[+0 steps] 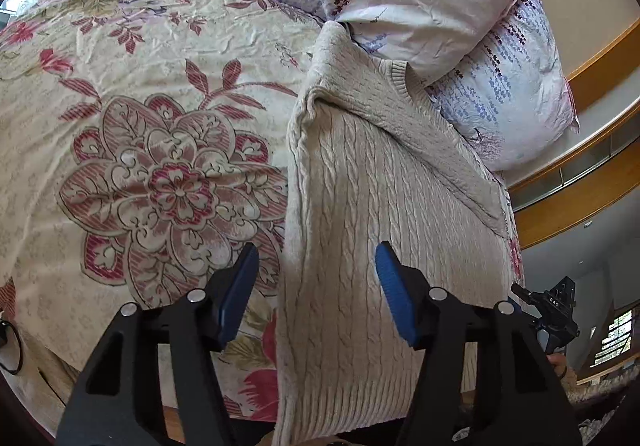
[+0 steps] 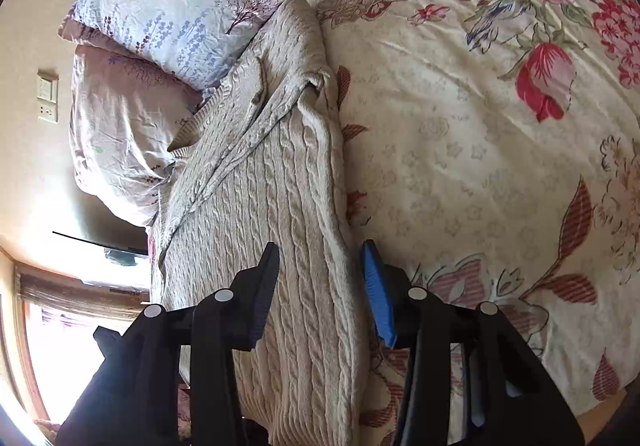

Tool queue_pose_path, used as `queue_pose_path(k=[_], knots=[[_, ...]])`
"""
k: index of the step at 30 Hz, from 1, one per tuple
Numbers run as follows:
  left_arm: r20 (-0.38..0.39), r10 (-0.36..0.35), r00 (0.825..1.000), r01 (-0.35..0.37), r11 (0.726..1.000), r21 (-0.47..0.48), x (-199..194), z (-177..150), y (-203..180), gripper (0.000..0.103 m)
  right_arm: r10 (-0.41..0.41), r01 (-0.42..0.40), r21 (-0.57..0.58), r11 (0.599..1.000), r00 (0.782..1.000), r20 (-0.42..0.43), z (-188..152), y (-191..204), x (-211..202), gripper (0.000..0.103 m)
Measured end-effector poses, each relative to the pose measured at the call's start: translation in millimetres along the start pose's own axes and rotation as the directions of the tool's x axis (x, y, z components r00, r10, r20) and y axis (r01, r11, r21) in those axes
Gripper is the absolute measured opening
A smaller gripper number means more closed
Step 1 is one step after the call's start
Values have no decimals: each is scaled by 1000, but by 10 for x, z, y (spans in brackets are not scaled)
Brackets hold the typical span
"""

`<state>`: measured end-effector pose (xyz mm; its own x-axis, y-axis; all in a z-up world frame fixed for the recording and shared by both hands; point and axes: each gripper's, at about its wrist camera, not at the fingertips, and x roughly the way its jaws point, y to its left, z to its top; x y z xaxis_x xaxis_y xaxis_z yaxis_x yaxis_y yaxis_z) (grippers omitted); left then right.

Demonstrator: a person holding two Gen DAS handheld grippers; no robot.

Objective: Fold small clothes

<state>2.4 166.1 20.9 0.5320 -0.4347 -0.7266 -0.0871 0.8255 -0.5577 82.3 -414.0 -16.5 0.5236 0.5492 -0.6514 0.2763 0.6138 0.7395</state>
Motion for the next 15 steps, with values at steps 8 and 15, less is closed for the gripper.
queue_pose_path(k=[8,15], knots=[[-89,-79,993,73,995,-70,16,-306,3,41,118,-115,27,993,981,-154,-352,-52,34,34],[-157,-158,975,132,978,-164,7,-563,54,28,178,-183,17,983,930,-320,-746,4,147,23]])
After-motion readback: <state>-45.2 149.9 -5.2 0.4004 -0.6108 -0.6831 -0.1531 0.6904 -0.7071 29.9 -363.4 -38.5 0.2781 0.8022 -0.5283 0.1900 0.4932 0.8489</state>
